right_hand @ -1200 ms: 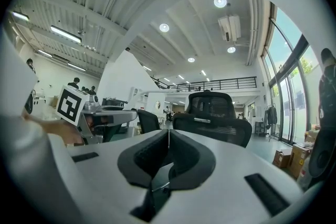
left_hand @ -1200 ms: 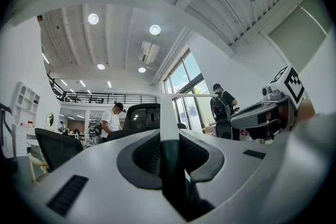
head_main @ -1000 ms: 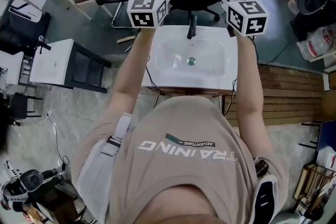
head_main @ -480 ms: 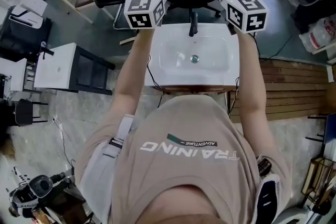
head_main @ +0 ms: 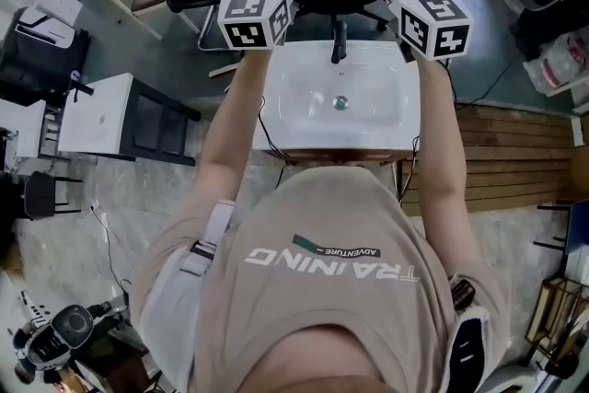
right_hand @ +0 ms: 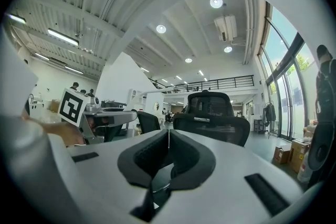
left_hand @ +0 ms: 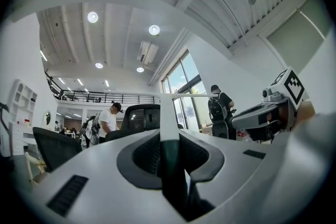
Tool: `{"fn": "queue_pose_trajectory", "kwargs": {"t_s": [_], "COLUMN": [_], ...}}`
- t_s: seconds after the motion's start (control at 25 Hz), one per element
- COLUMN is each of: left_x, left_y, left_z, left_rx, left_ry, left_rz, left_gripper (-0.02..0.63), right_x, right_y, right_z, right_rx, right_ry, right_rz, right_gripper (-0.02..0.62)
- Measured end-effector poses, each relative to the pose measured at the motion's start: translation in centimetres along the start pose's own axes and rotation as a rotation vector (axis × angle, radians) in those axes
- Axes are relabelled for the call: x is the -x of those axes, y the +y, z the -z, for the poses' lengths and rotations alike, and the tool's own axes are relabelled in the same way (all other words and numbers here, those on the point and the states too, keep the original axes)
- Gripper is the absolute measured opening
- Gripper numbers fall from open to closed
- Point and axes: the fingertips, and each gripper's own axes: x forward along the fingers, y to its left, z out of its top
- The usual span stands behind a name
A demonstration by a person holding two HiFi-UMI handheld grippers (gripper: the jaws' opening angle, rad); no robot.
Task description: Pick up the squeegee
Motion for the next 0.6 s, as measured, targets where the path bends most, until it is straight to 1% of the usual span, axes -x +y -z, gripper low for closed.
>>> {"fn": "queue_pose_trajectory", "kwargs": {"t_s": [0.28,0.6], "left_x": [0.13,-0.32], "left_y": [0.33,-0.01], "left_z": [0.47,0.31], "left_rx": [0.002,0.002], "left_ry": [0.009,0.007], "left_rz": [-0.008,0.004], "left_gripper": [0.084,0.084], "right_x": [0.12,0.15], "right_y": [0.04,-0.21], "right_z": [0.19,0.19], "right_rx": [0.0,0.003], "right_ry": [0.007,0.008], "right_rz": [-0.004,0.002], "right_gripper": [0.034,0.032]}}
